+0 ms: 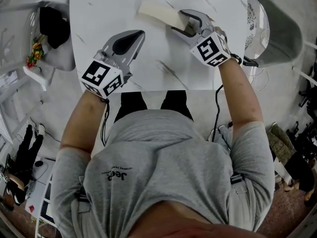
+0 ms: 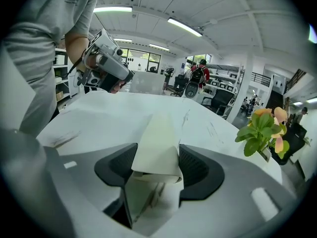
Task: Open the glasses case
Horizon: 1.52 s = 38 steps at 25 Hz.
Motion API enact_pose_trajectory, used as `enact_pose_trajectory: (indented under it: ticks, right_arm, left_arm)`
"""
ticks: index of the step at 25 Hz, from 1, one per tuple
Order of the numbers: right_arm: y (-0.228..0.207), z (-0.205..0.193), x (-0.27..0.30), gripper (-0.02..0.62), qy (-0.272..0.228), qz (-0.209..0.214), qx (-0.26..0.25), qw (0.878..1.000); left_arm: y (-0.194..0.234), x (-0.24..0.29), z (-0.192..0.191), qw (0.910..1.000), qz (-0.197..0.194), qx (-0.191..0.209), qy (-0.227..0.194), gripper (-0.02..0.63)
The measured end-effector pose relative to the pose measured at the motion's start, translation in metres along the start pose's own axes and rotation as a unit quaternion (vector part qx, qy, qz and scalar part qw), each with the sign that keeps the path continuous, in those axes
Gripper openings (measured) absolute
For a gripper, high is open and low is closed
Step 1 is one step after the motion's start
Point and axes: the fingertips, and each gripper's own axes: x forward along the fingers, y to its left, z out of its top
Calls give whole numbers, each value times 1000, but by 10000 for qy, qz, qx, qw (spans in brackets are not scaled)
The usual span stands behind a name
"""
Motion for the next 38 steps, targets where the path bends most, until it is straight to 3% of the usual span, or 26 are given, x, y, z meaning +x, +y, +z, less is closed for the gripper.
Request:
enact_pose_trajectory:
  ticks: [3, 8, 14, 28, 38]
  right_arm:
    - [-4, 5, -3, 243, -131, -36, 89, 9999]
    - [-20, 20, -13, 131, -402, -242, 177, 9987]
    - [-32, 23, -17, 84, -452, -395, 251, 9979]
    - [-65, 14, -12, 26, -317, -725, 228, 9966]
    - [-79, 6, -7, 25, -284, -609, 377, 9970]
  left_arm:
    - [-1, 0, -2, 10000, -8, -9, 6, 52]
    - [-3, 3, -3, 10000, -32, -33, 1, 52]
    - [-5, 4, 0, 10000, -46, -24, -16, 52]
    - [1, -1, -1, 10000, 12, -57, -29, 52]
    - [7, -4, -3, 9999, 48, -106, -32, 52]
